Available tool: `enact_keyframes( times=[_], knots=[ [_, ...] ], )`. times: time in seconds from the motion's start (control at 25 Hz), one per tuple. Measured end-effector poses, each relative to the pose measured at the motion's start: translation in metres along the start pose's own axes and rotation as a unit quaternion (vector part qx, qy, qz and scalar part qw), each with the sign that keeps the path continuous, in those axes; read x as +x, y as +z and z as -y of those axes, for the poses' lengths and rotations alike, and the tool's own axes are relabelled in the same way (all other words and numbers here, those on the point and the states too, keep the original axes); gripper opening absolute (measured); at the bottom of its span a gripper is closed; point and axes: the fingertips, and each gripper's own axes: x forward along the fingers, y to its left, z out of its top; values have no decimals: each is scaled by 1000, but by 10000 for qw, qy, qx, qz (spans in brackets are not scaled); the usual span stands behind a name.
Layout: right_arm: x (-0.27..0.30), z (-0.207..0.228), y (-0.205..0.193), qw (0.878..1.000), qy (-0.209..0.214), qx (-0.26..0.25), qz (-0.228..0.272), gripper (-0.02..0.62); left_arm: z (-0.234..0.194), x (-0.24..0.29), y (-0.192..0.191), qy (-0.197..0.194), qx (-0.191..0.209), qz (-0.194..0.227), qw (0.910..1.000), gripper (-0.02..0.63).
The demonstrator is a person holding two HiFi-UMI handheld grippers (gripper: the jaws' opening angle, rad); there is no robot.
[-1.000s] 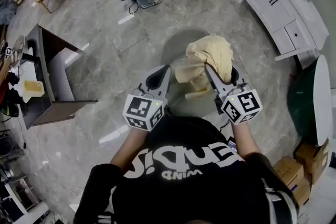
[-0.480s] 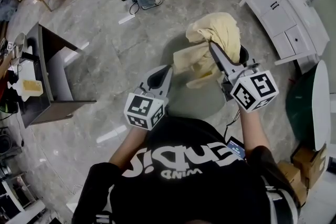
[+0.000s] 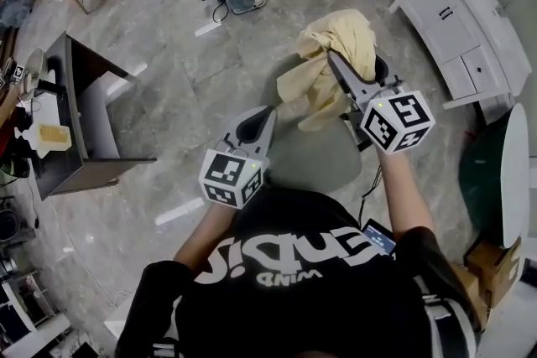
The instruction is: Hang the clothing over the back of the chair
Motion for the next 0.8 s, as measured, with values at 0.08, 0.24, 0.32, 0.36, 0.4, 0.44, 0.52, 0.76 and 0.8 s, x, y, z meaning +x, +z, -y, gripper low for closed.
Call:
enact_keyframes(
  times=[0.08, 0.24, 0.32, 0.36, 0.4, 0.44, 0.52, 0.76, 0.8],
  knots=[
    [11, 4, -3, 10000, 29, -17, -27, 207, -3, 0, -2, 24, -18, -11, 10000, 14],
    [33, 18, -14, 9999, 52, -55, -115, 207, -7, 3, -5, 83, -57, -49, 9999, 14],
    [45, 24, -22, 9997, 59, -60, -211, 207, -10, 3, -6, 119, -86, -65, 9999, 14],
    [50, 27, -27, 9996, 59, -57, -273, 207, -11, 4, -6, 135, -99, -71, 9998, 14],
    [56, 30, -33, 9994, 54, -47, -336, 207, -12, 4, -6, 150, -111, -77, 9998, 14],
    [60, 34, -38, 9992, 49, -31, -392, 207, -13, 5, -6, 165, -120, -83, 9998, 14],
    [67, 39, -47, 9989, 45, 8, -477, 207, -14, 6, -7, 197, -139, -94, 9997, 14],
    [85, 43, -70, 9980, 107, 92, -616, 207, -26, 7, -10, 312, -188, -140, 9992, 14],
    [87, 44, -74, 9978, 106, 98, -640, 207, -28, 8, -10, 328, -198, -148, 9992, 14]
  ],
)
